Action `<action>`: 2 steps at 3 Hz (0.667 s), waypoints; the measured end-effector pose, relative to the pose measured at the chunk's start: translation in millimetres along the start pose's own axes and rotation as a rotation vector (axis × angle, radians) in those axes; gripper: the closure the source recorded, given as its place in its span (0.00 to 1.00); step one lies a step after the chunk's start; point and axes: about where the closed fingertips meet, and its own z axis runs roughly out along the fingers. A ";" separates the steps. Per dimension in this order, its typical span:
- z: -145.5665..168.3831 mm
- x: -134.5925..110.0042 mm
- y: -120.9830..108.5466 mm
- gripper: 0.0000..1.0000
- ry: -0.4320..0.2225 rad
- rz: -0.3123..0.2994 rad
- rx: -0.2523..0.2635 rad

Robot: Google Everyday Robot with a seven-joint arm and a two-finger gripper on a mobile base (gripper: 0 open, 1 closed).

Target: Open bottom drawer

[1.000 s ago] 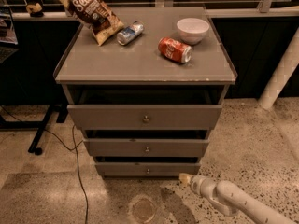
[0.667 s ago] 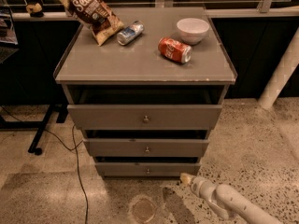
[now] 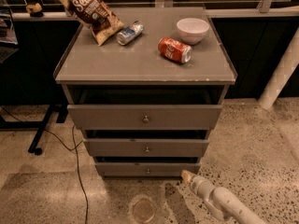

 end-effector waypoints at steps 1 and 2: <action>13.6 -6.5 -4.7 1.00 -0.018 0.005 -0.019; 25.7 -13.2 -5.7 1.00 -0.030 0.010 -0.037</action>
Offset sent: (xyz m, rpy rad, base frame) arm 0.0443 -0.0022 -0.0086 0.0498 -0.0538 0.0048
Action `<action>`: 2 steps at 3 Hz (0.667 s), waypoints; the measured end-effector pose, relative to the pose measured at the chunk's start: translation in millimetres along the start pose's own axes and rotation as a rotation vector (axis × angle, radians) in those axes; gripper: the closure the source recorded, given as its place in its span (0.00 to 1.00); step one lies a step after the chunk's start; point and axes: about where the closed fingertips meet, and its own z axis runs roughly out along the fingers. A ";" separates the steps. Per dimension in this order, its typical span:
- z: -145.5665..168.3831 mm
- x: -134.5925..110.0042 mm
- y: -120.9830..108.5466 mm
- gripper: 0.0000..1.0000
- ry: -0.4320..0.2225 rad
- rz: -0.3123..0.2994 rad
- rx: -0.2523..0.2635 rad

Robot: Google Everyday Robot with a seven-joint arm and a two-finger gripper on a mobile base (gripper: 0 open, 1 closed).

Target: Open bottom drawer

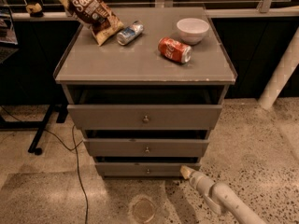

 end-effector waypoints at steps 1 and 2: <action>22.4 -9.2 -3.8 1.00 -0.002 0.024 -0.022; 28.4 -11.3 -3.0 1.00 -0.011 0.021 -0.017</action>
Offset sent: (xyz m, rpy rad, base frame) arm 0.0345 -0.0017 -0.0105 0.0487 0.0101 -0.0021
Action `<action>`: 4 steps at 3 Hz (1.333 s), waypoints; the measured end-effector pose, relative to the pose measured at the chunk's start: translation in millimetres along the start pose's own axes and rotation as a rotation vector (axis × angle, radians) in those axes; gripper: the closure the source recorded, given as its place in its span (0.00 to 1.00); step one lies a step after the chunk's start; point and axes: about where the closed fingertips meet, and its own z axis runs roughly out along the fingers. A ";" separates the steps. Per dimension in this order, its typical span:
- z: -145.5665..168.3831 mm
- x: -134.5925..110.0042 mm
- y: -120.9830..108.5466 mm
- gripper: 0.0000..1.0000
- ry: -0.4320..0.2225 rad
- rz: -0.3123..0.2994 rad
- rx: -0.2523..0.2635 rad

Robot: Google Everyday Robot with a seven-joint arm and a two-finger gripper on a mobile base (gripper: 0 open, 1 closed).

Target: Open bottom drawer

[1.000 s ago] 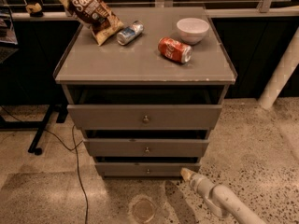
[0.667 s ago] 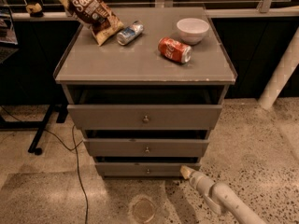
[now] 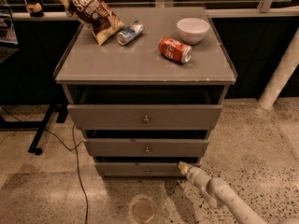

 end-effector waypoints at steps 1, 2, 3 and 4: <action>24.0 -18.5 0.0 1.00 -0.036 -0.031 -0.013; 24.1 -19.5 -0.7 1.00 -0.038 -0.032 -0.012; 29.8 -17.3 -3.6 1.00 -0.021 -0.025 0.022; 38.9 -17.7 -11.6 1.00 0.006 -0.017 0.070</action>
Offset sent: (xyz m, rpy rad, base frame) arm 0.0465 -0.0003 0.0015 -0.0225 -0.0675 0.0064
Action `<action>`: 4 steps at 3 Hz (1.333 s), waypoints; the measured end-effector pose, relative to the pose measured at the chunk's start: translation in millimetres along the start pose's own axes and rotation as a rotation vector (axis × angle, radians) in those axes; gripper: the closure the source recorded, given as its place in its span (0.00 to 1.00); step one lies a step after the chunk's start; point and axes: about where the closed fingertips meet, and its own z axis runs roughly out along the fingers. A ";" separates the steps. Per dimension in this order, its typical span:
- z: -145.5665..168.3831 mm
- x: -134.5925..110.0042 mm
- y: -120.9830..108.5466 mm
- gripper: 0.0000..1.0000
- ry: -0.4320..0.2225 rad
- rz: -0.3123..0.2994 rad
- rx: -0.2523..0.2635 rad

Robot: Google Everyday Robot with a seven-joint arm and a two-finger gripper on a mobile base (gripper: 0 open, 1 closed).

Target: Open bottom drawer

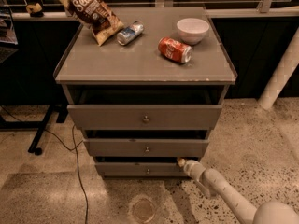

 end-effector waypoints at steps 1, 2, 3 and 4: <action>-1.1 -1.6 1.1 1.00 0.000 0.000 0.000; -1.2 0.3 -4.5 1.00 0.025 0.015 0.034; -2.1 -1.1 -3.4 1.00 0.025 0.015 0.034; -4.3 2.7 -7.1 1.00 0.046 0.032 0.058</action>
Offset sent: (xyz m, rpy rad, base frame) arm -0.0048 -0.0204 -0.0180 -0.0440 0.1472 -0.0741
